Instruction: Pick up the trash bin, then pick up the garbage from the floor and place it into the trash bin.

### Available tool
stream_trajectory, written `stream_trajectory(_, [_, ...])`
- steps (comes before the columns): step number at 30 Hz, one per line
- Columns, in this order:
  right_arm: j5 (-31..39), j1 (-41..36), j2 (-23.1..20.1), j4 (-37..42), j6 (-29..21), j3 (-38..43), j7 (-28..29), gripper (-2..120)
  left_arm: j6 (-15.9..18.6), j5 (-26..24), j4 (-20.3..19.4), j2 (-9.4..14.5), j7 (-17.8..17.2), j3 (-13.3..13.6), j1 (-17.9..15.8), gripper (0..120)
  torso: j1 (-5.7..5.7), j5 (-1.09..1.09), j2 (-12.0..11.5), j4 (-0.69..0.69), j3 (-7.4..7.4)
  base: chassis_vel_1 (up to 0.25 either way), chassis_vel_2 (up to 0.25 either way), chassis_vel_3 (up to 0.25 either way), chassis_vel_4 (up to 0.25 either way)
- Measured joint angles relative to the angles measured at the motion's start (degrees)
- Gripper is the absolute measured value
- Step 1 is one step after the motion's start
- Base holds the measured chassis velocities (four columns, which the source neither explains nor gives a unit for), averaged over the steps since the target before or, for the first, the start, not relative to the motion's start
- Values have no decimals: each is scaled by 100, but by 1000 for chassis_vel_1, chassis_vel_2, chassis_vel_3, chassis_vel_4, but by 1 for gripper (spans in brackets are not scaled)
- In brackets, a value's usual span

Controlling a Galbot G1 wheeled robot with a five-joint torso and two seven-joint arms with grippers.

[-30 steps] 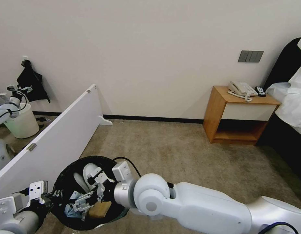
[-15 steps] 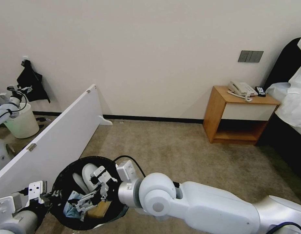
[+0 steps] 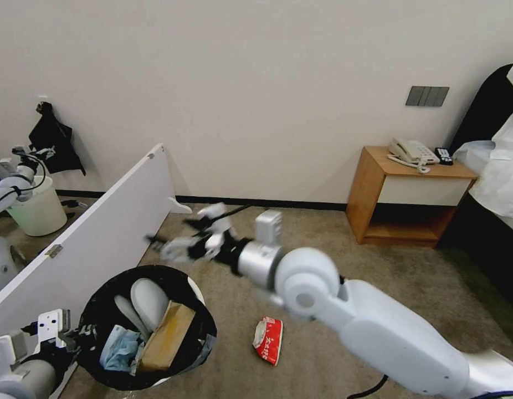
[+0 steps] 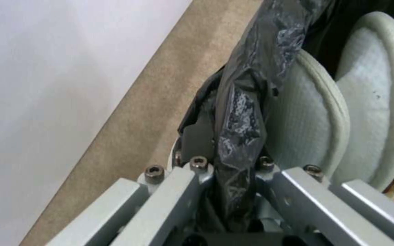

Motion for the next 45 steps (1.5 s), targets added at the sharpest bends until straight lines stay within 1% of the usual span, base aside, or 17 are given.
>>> stream_trajectory(1, [-147,-176,-98,-50,8,211,6,100,0,0,7,-16,13,-34,10,3,0,1,0,-2,0,0,0,0,0])
stream_trajectory(2, [-147,-176,-98,-50,8,211,6,100,0,0,7,-16,13,-34,10,3,0,1,0,-2,0,0,0,0,0])
stream_trajectory(4, [-306,-479,-242,-114,3,605,96,100,0,1,14,-48,29,-73,18,3,0,0,0,-1,0,0,0,0,0])
stream_trajectory(7, [-377,-632,-315,-139,-6,788,158,100,0,4,15,-57,35,-79,27,3,0,0,0,0,0,0,0,0,0])
stream_trajectory(9, [-562,-916,-432,-227,-48,1071,388,100,0,6,15,-71,43,-92,32,3,0,0,0,-1,0,0,0,0,0])
stream_trajectory(16, [-1013,-1340,-458,-555,-202,1377,718,100,0,-44,-3,-74,50,-152,29,3,0,0,0,0,0,0,0,0,0])
stream_trajectory(20, [-1052,-1518,-360,-747,-288,1455,816,100,0,-87,-7,-59,52,-191,28,3,0,0,0,-1,0,0,0,0,0])
stream_trajectory(22, [-1096,-1700,-140,-935,-475,1480,948,100,0,-102,-17,-49,52,-200,29,3,0,-2,0,0,0,0,0,0,0])
stream_trajectory(25, [-1117,-1784,-13,-1049,-554,1480,1026,100,0,-104,-21,-47,53,-200,26,3,0,-1,0,1,0,0,0,0,0])
stream_trajectory(27, [-1293,-1988,320,-1397,-660,1499,1115,100,0,-105,-29,-45,53,-192,16,3,0,-1,0,1,0,0,0,0,0])
stream_trajectory(28, [-1293,-1988,320,-1397,-660,1499,1115,100,0,-105,-29,-45,53,-192,16,3,0,-1,0,1,0,0,0,0,0])
stream_trajectory(31, [-1484,-2178,696,-1804,-795,1514,1228,100,0,-104,-46,-52,52,-167,-1,3,0,-2,0,-1,0,0,0,0,0])
stream_trajectory(32, [-1484,-2178,696,-1804,-795,1514,1228,100,0,-104,-46,-52,52,-167,-1,3,0,-2,0,-1,0,0,0,0,0])
stream_trajectory(34, [-1625,-2247,1008,-2161,-883,1502,1365,100,0,-105,-67,-61,43,-165,-6,3,0,-2,0,0,0,0,0,0,0])
stream_trajectory(35, [-1625,-2247,1008,-2161,-883,1502,1365,100,0,-105,-67,-61,43,-165,-6,3,0,-2,0,0,0,0,0,0,0])
stream_trajectory(39, [-1798,-2256,1436,-2802,-934,1507,1434,100,0,-106,-110,-65,35,-207,49,3,0,-2,0,1,0,0,0,0,0])
stream_trajectory(45, [-2120,-2214,1778,-3390,-942,1598,1430,100,0,-103,-150,-89,25,-239,87,3,0,-2,0,0,0,0,0,0,0])
